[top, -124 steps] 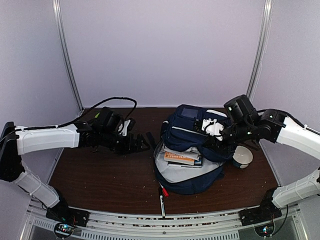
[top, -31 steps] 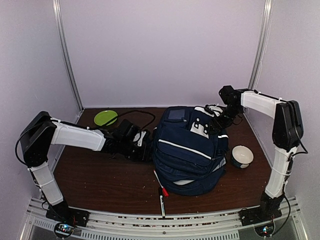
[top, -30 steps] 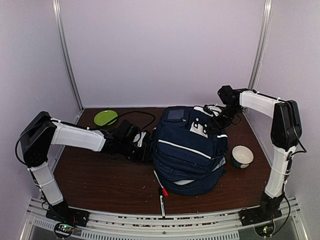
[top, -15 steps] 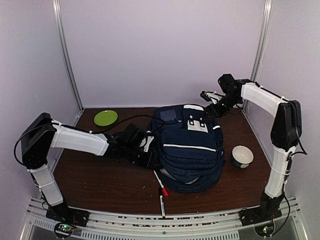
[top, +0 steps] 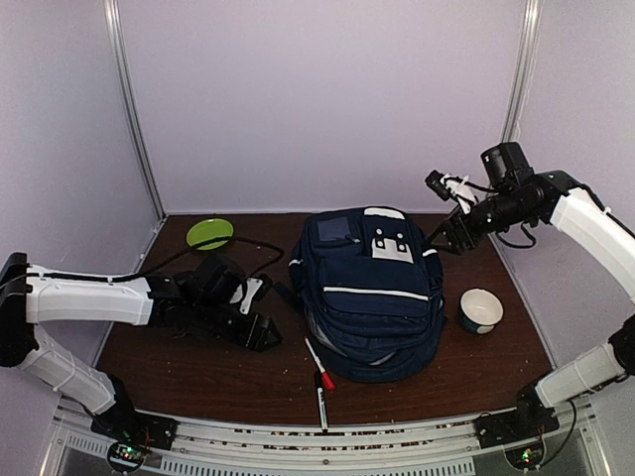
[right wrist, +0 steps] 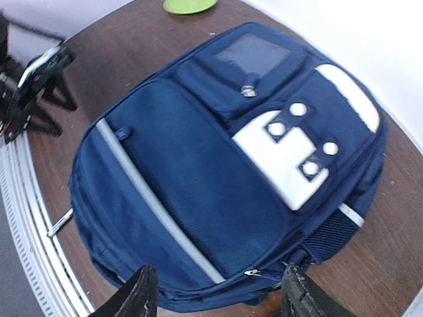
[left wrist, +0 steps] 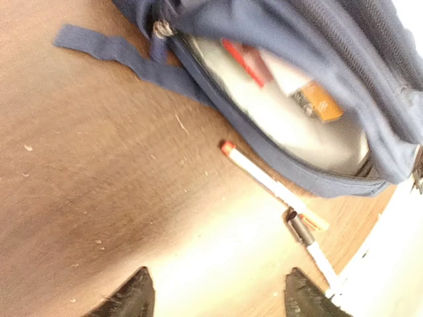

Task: Pack the student bag
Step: Pick up the largest pocket of the bag from the student bag.

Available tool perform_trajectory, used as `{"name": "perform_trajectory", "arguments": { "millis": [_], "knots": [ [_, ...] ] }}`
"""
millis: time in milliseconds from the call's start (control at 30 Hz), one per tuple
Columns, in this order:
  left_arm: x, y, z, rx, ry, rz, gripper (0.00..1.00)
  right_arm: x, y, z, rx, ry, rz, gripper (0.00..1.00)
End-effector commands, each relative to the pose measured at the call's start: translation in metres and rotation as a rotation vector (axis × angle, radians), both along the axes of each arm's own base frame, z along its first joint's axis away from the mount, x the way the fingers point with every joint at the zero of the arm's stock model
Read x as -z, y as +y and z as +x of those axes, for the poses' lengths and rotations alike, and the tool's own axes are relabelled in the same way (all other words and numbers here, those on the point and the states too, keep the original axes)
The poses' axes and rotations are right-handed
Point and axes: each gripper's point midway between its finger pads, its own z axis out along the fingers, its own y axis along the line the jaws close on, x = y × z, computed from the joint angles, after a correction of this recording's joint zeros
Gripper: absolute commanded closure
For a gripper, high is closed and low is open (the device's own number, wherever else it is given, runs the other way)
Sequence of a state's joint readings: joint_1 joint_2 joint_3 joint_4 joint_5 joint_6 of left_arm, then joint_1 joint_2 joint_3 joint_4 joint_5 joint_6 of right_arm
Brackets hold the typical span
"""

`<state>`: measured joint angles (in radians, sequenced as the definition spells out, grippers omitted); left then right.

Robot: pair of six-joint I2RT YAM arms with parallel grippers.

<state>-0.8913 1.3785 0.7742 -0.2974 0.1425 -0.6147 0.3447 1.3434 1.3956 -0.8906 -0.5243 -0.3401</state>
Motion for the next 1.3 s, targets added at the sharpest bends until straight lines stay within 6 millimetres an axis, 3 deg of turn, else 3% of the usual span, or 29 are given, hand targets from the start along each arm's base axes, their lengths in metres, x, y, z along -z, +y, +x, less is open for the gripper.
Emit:
{"name": "perform_trajectory", "arguments": {
  "millis": [0, 133, 300, 400, 567, 767, 967, 1100, 1267],
  "knots": [
    [-0.025, 0.011, 0.020, -0.070, -0.113, -0.019, 0.25, -0.001, 0.028, -0.041, -0.188, -0.174, -0.067, 0.36],
    [-0.051, 0.002, 0.045, -0.180, -0.121, -0.273, 0.24, 0.015, 0.053, -0.079, -0.339, -0.237, -0.158, 0.37],
    [-0.071, -0.008, 0.073, -0.274, -0.162, -0.325, 0.24, 0.042, 0.079, -0.095, -0.427, -0.360, -0.353, 0.35],
    [-0.069, -0.006, 0.086, -0.355, -0.164, -0.337, 0.24, 0.049, 0.108, -0.104, -0.475, -0.452, -0.436, 0.36],
    [-0.056, 0.002, 0.089, -0.424, -0.133, -0.309, 0.24, 0.068, 0.172, -0.139, -0.590, -0.445, -0.456, 0.45],
    [-0.042, 0.015, 0.079, -0.471, -0.096, -0.308, 0.25, 0.090, 0.203, -0.114, -0.401, -0.516, -0.544, 0.40],
    [-0.038, 0.026, 0.074, -0.493, -0.105, -0.300, 0.25, 0.109, 0.207, -0.102, -0.346, -0.547, -0.617, 0.37],
    [-0.038, 0.029, 0.076, -0.511, -0.113, -0.305, 0.25, 0.124, 0.209, -0.105, -0.359, -0.527, -0.643, 0.38],
    [-0.038, 0.022, 0.077, -0.506, -0.093, -0.350, 0.25, 0.144, 0.212, -0.103, -0.360, -0.546, -0.723, 0.37]
  ]
}}
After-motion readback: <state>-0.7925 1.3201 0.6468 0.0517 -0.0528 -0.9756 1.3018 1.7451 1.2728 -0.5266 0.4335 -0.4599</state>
